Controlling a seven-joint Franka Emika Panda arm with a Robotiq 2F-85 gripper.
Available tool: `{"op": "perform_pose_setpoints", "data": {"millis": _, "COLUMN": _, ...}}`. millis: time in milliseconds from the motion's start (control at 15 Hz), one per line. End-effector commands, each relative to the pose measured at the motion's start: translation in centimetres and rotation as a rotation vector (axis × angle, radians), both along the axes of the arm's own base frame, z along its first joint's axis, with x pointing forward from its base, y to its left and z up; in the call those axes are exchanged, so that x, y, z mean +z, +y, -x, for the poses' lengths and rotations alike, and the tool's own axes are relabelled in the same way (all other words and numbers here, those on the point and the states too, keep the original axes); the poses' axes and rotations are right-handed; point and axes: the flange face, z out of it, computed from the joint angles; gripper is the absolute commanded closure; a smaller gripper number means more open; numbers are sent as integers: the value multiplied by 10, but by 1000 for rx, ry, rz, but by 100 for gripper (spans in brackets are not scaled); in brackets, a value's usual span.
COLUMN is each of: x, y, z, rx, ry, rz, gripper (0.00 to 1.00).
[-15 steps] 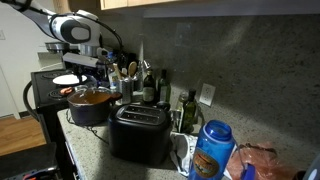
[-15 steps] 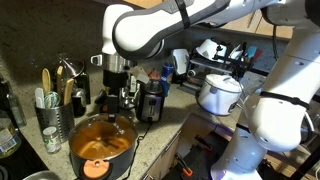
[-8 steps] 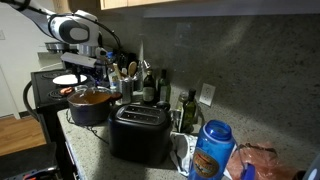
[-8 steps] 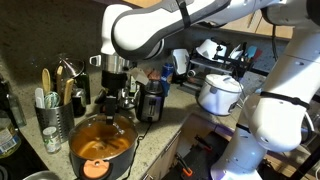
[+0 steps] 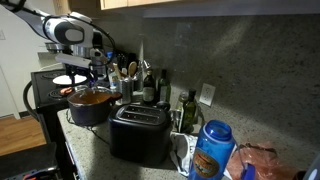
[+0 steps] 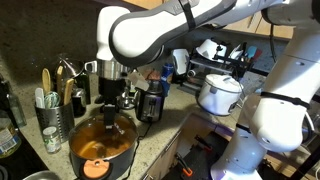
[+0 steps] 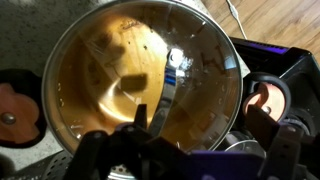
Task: Take the lid off the pot and put it on the counter
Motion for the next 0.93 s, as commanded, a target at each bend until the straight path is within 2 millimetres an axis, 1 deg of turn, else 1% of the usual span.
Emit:
{"op": "perform_pose_setpoints", "data": {"millis": 0, "x": -3, "y": 5, "z": 8, "rx": -28, "ry": -6, "rz": 2, "gripper": 0}}
{"op": "perform_pose_setpoints", "data": {"millis": 467, "x": -7, "y": 0, "z": 4, "rx": -68, "ry": -29, "rz": 15, "gripper": 0}}
{"op": "perform_pose_setpoints", "data": {"millis": 867, "x": -14, "y": -11, "z": -3, "rx": -94, "ry": -51, "rz": 32, "gripper": 0}}
